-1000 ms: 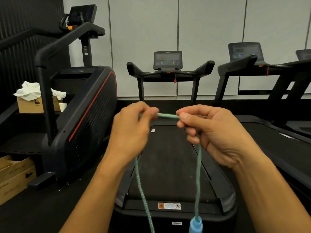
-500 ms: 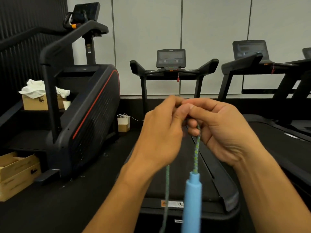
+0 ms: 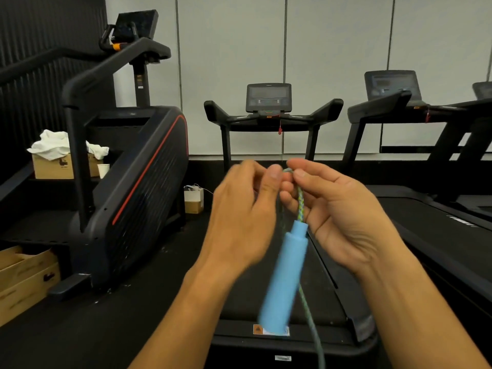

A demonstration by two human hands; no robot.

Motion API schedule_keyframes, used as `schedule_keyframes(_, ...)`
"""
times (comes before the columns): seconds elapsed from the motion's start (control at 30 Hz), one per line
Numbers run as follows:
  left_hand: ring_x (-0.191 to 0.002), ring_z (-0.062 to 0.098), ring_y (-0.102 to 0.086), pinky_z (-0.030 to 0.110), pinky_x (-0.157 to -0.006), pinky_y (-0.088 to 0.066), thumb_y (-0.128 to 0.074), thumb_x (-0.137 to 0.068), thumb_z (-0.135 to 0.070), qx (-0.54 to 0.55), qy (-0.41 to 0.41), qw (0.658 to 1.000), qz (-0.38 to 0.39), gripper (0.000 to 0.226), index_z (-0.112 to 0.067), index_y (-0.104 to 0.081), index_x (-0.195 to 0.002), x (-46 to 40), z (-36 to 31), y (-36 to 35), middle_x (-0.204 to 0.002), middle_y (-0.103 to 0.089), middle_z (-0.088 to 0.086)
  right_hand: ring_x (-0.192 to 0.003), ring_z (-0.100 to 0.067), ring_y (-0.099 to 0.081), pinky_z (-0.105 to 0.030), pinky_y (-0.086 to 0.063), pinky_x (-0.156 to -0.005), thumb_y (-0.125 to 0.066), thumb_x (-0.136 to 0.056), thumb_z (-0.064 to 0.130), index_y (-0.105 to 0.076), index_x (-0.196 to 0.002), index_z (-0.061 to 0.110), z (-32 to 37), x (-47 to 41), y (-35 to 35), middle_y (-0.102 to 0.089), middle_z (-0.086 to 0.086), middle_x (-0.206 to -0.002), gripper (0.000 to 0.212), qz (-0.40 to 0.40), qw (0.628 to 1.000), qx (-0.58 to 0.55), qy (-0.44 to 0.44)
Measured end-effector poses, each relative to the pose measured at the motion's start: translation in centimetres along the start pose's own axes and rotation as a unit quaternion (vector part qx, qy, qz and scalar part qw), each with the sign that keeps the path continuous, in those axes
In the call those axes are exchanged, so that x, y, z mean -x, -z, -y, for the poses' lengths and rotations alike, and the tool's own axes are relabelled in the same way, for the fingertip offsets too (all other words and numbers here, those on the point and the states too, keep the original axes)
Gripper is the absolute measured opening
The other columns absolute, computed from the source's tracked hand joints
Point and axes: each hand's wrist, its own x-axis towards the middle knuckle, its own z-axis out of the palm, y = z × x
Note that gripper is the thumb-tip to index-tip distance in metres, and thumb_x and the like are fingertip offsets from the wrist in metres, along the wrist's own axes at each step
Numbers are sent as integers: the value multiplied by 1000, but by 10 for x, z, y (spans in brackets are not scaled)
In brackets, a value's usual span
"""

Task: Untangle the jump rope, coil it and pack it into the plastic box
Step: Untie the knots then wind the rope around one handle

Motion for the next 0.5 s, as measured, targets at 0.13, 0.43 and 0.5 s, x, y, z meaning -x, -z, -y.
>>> schedule_keyframes(0.13, -70, 25, -66, 48, -72, -58, -52, -79, -76, 289, 178, 921, 190, 66, -14, -59, -99, 4, -3, -13, -79, -67, 5, -84, -22, -75, -32, -62, -71, -41, -96, -6, -68, -105, 2, 0, 2, -2, -76, -16, -92, 30, -32, 999, -19, 16)
schedule_keyframes(0.43, -35, 8, -47, 20, -40, -41, -65, -90, -36, 379, 220, 825, 358, 26, -20, -70, -69, 7, 12, -5, -64, -65, 10, -92, -2, -71, -31, -58, -82, -60, -82, -9, -76, -97, 33, -4, 3, 16, -76, 12, -91, 47, -34, 858, 477, 187)
schedule_keyframes(0.5, -35, 5, -49, 17, -39, -42, -61, -93, -17, 429, 235, 774, 402, 18, -18, -74, -79, 9, 17, -2, -77, -70, 12, -82, 0, -70, -25, -56, -77, -70, -84, 3, -77, -94, 33, -5, 1, 18, -75, 15, -84, 33, -45, 847, 486, 208)
